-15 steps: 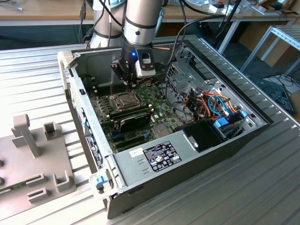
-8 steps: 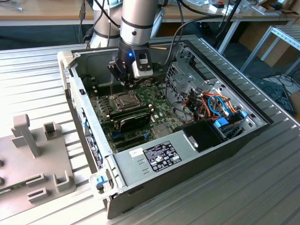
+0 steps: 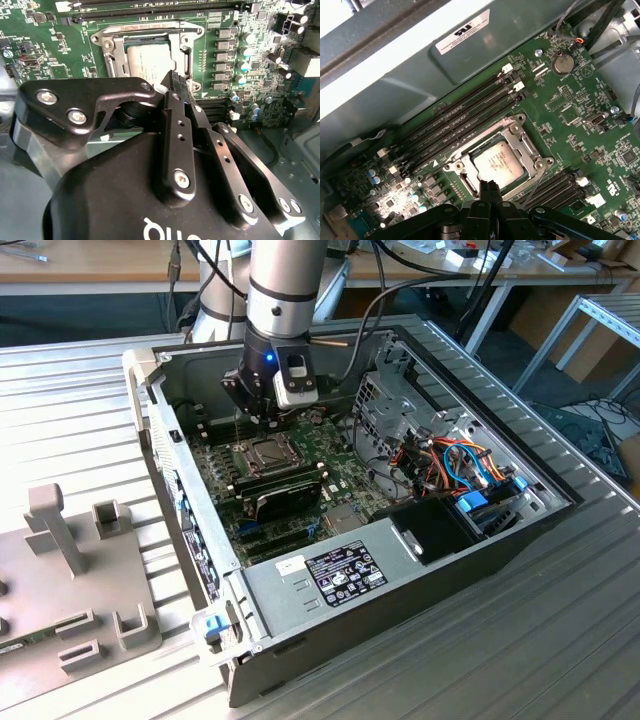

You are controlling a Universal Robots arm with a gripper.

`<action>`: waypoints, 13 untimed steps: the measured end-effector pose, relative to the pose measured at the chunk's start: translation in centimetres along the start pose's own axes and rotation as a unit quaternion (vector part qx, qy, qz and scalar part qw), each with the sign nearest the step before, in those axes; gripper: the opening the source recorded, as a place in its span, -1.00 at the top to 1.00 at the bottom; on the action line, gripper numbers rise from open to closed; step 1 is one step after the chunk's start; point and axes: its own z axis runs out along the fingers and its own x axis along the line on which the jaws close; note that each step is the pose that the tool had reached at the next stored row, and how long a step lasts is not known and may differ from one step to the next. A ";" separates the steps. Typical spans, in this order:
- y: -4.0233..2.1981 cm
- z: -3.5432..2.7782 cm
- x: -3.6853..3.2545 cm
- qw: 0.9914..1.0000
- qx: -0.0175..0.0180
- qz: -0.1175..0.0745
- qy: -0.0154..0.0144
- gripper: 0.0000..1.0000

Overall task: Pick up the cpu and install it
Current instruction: 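Install the first cpu locking lever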

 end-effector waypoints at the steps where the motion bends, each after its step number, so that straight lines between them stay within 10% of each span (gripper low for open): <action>1: 0.00 0.00 0.00 1.000 -0.003 0.000 0.001 0.79; 6: 0.00 -0.01 0.01 1.000 -0.017 -0.001 0.006 0.79; 11: 0.00 0.00 0.00 1.000 -0.017 -0.003 0.006 0.79; 13: -0.01 0.00 0.02 0.999 -0.017 -0.034 0.006 0.79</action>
